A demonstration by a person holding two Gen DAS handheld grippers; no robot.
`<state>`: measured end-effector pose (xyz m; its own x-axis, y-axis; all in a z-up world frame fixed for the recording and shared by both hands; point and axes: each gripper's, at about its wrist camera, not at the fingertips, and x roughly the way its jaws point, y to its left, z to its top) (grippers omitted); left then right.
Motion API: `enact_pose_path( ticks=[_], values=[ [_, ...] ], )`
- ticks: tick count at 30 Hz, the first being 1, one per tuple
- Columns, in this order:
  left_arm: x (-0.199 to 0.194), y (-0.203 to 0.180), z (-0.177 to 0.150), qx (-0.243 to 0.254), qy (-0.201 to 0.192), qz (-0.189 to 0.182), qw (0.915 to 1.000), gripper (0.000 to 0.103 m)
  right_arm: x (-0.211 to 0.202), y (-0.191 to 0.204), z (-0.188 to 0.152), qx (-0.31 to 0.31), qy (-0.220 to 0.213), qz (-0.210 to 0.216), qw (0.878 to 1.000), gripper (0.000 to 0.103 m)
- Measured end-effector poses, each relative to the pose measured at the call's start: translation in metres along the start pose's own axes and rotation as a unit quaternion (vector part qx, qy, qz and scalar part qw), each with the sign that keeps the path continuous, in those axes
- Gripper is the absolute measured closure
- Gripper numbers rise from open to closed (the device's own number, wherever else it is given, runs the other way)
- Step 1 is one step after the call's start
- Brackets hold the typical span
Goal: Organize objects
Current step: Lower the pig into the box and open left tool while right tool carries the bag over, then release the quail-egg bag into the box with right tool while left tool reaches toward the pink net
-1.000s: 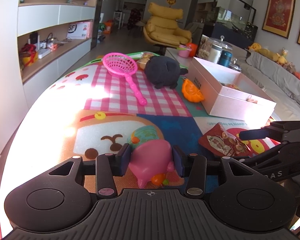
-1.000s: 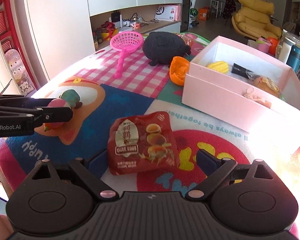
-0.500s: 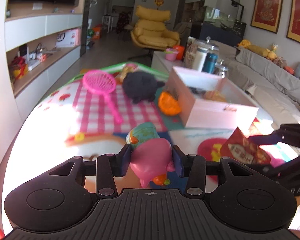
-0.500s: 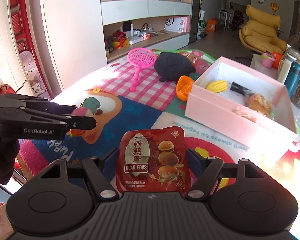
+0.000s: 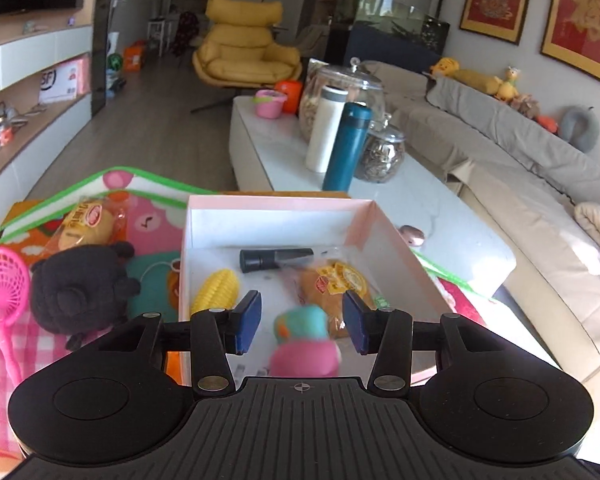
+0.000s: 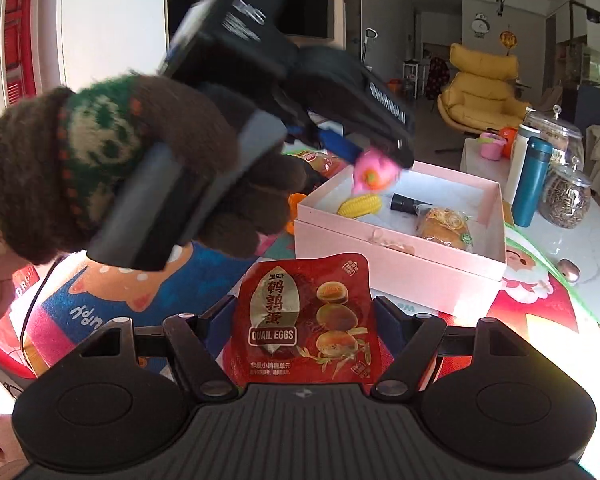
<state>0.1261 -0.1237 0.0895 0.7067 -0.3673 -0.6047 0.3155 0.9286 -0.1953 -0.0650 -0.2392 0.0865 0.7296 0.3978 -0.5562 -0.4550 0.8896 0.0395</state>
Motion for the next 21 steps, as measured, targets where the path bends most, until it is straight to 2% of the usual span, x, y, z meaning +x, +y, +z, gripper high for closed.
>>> enact_pose_path(
  ticks=[3, 7, 9, 11, 15, 18, 21],
  values=[
    [-0.01, 0.013, -0.004, -0.028, -0.023, -0.012, 0.9993, 0.054, 0.001, -0.01, 0.0, 0.011, 0.0, -0.004, 1.0, 0.03],
    [-0.061, 0.045, -0.025, -0.06, -0.087, -0.008, 0.9943, 0.054, 0.006, -0.019, 0.009, 0.025, 0.001, -0.006, 1.0, 0.03],
    [-0.082, 0.061, -0.043, -0.068, -0.097, 0.003, 0.993, 0.054, 0.006, -0.022, 0.023, 0.025, -0.013, -0.013, 1.0, 0.03],
    [-0.102, 0.077, -0.061, -0.067, -0.084, 0.022, 0.9939, 0.054, 0.01, -0.027, 0.043, 0.02, -0.029, -0.035, 0.999, 0.03],
    [-0.12, 0.099, -0.094, -0.067, -0.045, 0.03, 0.9963, 0.054, 0.042, -0.044, 0.097, 0.021, -0.054, -0.107, 0.993, 0.029],
    [-0.126, 0.112, -0.111, -0.081, -0.036, 0.036, 0.9954, 0.054, 0.075, -0.053, 0.121, 0.018, -0.039, -0.133, 0.99, 0.012],
    [-0.127, 0.123, -0.119, -0.087, -0.034, 0.046, 0.9945, 0.054, 0.089, -0.052, 0.123, 0.029, -0.021, -0.128, 0.991, 0.012]
  ],
)
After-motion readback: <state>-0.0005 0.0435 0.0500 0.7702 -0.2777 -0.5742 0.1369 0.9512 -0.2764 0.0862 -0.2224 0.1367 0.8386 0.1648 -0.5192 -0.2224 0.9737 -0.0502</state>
